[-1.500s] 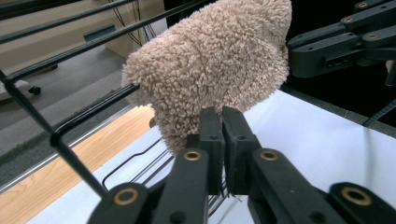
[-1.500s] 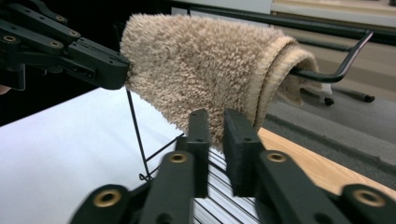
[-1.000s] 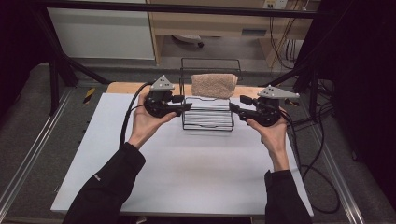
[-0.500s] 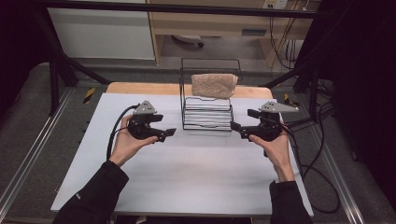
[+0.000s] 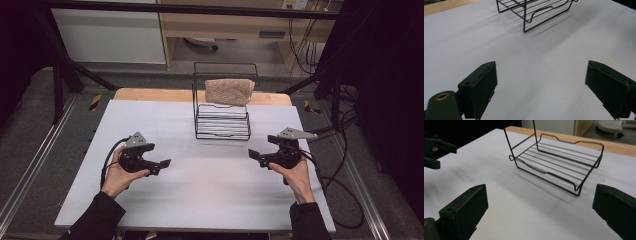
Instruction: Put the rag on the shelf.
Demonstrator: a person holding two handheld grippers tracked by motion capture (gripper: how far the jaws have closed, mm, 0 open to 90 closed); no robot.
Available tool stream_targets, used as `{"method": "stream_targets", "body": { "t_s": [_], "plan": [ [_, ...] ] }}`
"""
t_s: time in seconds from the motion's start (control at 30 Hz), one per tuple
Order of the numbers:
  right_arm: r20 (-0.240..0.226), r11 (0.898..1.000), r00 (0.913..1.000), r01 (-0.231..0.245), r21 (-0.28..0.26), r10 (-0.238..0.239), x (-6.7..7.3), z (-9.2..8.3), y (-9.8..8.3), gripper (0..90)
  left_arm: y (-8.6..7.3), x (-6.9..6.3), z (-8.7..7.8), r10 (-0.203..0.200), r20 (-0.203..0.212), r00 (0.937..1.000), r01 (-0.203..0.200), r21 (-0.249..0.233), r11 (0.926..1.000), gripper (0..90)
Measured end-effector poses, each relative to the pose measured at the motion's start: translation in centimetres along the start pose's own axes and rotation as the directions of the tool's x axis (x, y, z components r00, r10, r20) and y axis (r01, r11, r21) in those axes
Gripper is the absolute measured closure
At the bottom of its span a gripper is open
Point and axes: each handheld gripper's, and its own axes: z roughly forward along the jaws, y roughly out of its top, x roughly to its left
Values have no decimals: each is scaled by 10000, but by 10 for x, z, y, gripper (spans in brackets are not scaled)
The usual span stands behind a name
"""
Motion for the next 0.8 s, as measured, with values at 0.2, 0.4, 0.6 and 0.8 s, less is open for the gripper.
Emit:
{"method": "stream_targets", "body": {
  "t_s": [0.2, 0.4, 0.6, 0.8],
  "plan": [
    [-74, 9994, 10000, -16, 356, 19, -3, -1, -23, 5, -26, 6, -8, -155, -127, 9998, 155, 12, 9999, 100],
    [-267, 9984, 9996, 26, 568, -11, -8, -6, -45, 5, -49, 10, -16, -261, -251, 9993, 265, 120, 9996, 97],
    [-201, 9974, 9997, -104, 719, 119, -12, -10, -64, 5, -63, 13, -23, -250, -440, 9987, 258, 168, 9995, 97],
    [-112, 9947, 9997, -215, 1004, 227, -14, -14, -78, 5, -70, 15, -25, -192, -548, 9983, 205, 231, 9995, 97]
  ]
}}
